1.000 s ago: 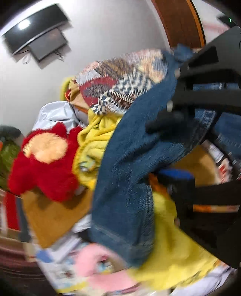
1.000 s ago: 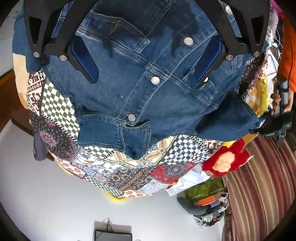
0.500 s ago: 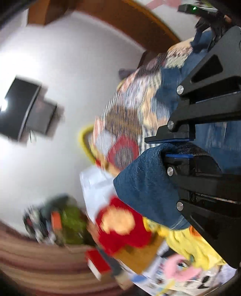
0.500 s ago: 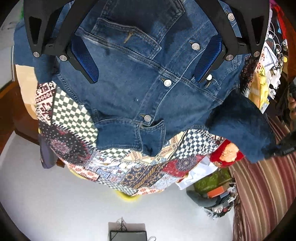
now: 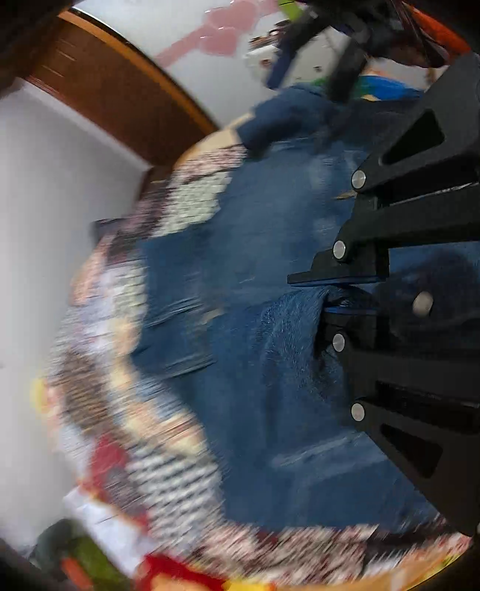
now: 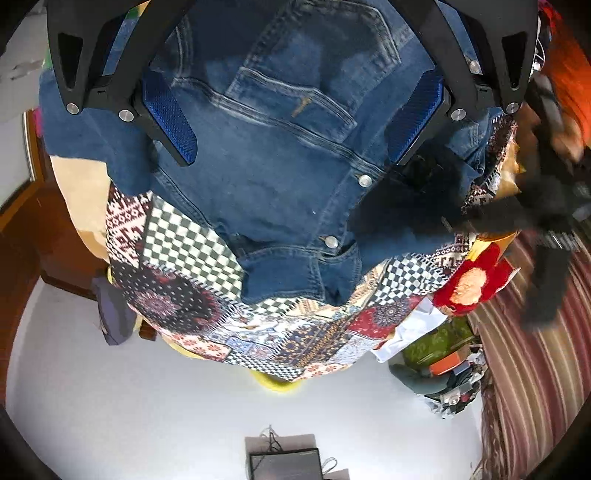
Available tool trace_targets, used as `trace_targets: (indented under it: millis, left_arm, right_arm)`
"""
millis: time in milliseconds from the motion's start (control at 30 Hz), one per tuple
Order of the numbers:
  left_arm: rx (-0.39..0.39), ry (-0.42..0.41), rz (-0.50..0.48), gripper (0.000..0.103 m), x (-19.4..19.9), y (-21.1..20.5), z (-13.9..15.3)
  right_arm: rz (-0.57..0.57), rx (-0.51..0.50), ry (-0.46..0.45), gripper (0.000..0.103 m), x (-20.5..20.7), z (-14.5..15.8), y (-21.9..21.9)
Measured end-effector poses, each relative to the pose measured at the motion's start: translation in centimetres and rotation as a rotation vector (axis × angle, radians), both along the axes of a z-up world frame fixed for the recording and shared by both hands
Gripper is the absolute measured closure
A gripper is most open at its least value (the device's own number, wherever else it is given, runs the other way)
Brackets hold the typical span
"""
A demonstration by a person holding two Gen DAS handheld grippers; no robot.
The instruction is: Fold large clothes
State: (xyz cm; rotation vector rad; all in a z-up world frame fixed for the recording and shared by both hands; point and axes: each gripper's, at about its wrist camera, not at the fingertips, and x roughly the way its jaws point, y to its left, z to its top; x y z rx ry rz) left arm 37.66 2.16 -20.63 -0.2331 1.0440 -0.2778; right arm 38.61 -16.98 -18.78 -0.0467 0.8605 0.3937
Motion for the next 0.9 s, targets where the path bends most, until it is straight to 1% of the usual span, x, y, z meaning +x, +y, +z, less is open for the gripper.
trace_targets:
  millis: [33, 133, 200, 267, 300, 333, 367, 400, 433, 500, 533, 600, 667, 767, 833, 900]
  left_arm:
    - [-0.011, 0.04, -0.021, 0.095, -0.2, -0.6, -1.4]
    - [0.01, 0.084, -0.044, 0.094, -1.1, -2.4, -3.3]
    - [0.021, 0.096, -0.055, 0.092, -1.6, -2.5, -3.3]
    - [0.011, 0.106, -0.061, 0.086, -1.9, -2.3, -3.1]
    - [0.005, 0.106, -0.061, 0.081, -2.1, -1.9, -2.8]
    - [-0.001, 0.093, -0.056, 0.074, -2.6, -1.3, -2.2]
    - [-0.004, 0.08, -0.05, 0.07, -2.8, -0.8, -1.6]
    - [-0.007, 0.063, -0.044, 0.063, -3.1, -0.3, -0.9]
    - [-0.007, 0.03, -0.032, 0.057, -4.0, 0.7, 0.0]
    - [0.019, -0.029, -0.001, 0.048, -4.9, 2.0, 1.4]
    - [0.051, -0.076, 0.032, 0.044, -5.9, 3.3, 2.3]
    - [0.094, -0.126, 0.088, 0.037, -6.6, 5.2, 3.2]
    - [0.132, -0.156, 0.153, 0.036, -7.6, 7.9, 3.7]
    - [0.147, -0.142, 0.242, 0.034, -8.6, 12.2, 3.0]
    - [0.138, -0.109, 0.301, 0.034, -9.1, 15.1, 1.9]
    - [0.12, -0.075, 0.343, 0.034, -9.8, 17.2, 0.6]
  right_arm:
    - [-0.002, 0.0, 0.007, 0.0, 0.0, -0.3, -0.3]
    - [-0.006, -0.001, 0.028, 0.0, -0.1, -1.1, -0.7]
    - [-0.005, -0.003, 0.045, 0.0, 0.0, -1.7, -0.7]
    - [0.0, -0.007, 0.055, 0.0, 0.2, -2.0, -0.6]
    - [0.003, -0.009, 0.057, 0.0, 0.2, -2.1, -0.5]
    - [0.008, -0.012, 0.056, 0.0, 0.3, -2.1, -0.2]
    - [0.014, -0.015, 0.054, 0.0, 0.4, -2.0, 0.1]
    - [0.02, -0.019, 0.051, 0.0, 0.5, -1.9, 0.5]
    - [0.025, -0.021, 0.048, 0.0, 0.6, -1.8, 0.9]
    - [0.036, -0.018, 0.038, 0.0, 0.9, -1.3, 1.9]
    - [0.045, -0.013, 0.034, 0.0, 1.0, -1.0, 2.6]
    - [0.074, -0.006, 0.034, 0.0, 1.5, -0.4, 4.4]
    - [0.107, -0.004, 0.036, 0.0, 1.8, -0.1, 6.3]
    - [0.167, -0.017, 0.046, 0.0, 2.1, 0.0, 9.9]
    - [0.214, -0.042, 0.05, 0.0, 2.1, -0.2, 12.7]
    - [0.276, -0.08, 0.059, 0.0, 2.1, -0.8, 15.9]
